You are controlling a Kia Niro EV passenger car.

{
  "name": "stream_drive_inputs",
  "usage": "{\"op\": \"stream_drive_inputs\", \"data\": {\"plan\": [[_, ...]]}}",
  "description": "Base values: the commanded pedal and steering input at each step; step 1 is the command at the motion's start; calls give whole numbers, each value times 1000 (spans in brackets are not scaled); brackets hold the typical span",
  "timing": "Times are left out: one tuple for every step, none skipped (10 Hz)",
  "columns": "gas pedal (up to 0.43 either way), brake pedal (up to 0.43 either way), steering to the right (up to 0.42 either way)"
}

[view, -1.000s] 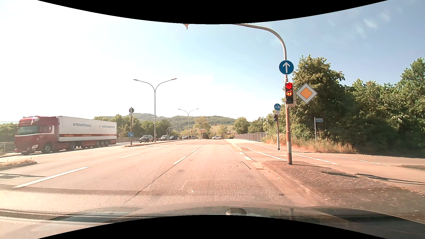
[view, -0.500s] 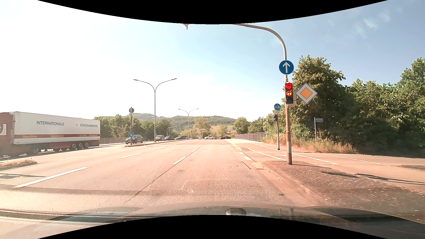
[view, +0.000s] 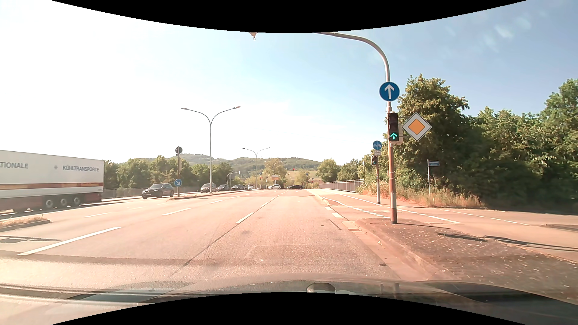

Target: Follow the waypoints while adhering to traffic rules and regulations

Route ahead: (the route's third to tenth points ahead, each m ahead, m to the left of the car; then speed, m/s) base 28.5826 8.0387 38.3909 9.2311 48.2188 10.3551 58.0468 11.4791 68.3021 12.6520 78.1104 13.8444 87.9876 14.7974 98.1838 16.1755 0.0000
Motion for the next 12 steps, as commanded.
{"op": "stream_drive_inputs", "data": {"plan": [[0, 0, -6], [0, 0, -6], [20, 0, -6], [280, 0, -6], [331, 0, -7], [350, 0, -11], [358, 0, -16], [398, 0, -16], [429, 0, -12], [441, 0, -11], [441, 0, -11], [441, 0, -11]]}}
